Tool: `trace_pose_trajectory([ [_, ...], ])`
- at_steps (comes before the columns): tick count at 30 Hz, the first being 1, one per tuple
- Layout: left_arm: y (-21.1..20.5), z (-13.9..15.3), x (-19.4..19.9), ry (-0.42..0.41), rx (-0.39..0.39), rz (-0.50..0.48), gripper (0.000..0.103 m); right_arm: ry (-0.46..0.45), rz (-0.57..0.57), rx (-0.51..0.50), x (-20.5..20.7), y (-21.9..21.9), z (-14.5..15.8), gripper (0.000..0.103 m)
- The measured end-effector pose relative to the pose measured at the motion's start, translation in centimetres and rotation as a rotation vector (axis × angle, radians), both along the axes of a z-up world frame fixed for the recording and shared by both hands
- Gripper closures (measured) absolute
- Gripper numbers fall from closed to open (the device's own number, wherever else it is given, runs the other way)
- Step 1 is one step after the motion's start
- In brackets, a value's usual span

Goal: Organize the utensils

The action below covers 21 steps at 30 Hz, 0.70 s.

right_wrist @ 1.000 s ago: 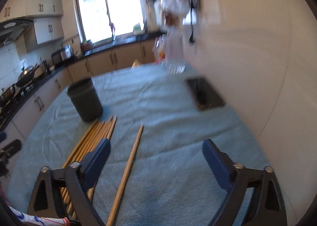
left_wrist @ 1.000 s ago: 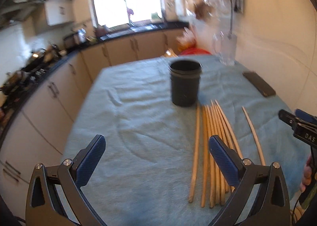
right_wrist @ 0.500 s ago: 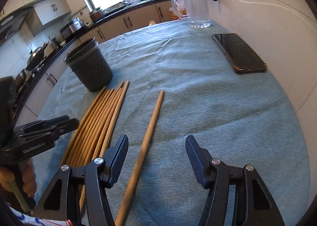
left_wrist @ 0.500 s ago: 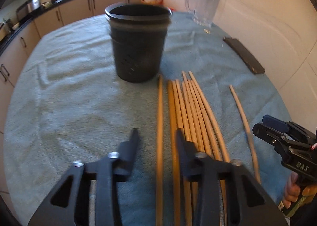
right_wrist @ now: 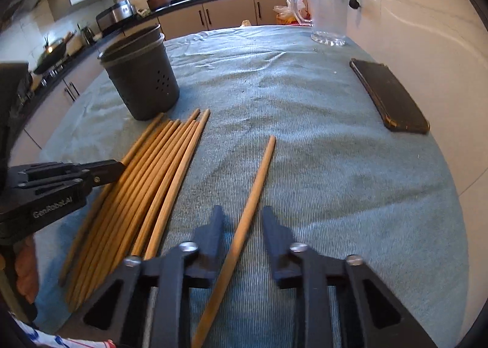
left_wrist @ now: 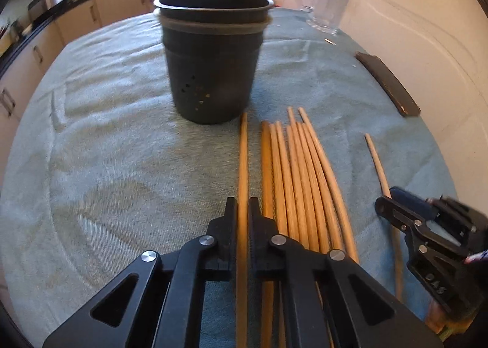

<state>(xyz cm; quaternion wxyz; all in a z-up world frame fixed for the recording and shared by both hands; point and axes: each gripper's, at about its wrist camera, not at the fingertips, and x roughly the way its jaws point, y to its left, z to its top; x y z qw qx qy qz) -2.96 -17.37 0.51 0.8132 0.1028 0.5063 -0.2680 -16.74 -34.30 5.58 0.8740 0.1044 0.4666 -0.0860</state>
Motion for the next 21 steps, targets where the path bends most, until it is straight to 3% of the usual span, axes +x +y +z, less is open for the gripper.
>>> trace_pose_trajectory([
  [3, 1.2, 0.1, 0.4, 0.051, -0.016, 0.066, 0.096, 0.012, -0.007, 0.018, 0.1, -0.6, 0.0, 0.095],
  [8, 4.6, 0.3, -1.5, 0.089, 0.003, 0.150, 0.096, 0.047, -0.021, 0.031, -1.4, -2.2, 0.0, 0.095],
  [10, 5.4, 0.4, -2.4, 0.091, 0.022, 0.141, 0.096, 0.065, -0.021, 0.051, -2.2, -3.1, 0.1, 0.094],
  [13, 5.8, 0.9, -2.9, 0.083, 0.021, 0.110, 0.096, 0.071, -0.017, 0.092, -2.7, -4.1, 0.1, 0.079],
  [16, 5.7, 1.3, -2.4, 0.066, 0.032, 0.099, 0.094, 0.088, -0.033, 0.088, -2.2, -4.8, 0.3, 0.078],
  [21, 5.2, 0.5, 0.6, 0.132, 0.012, 0.106, 0.091, 0.122, -0.016, 0.056, -0.7, -4.7, 0.1, 0.078],
])
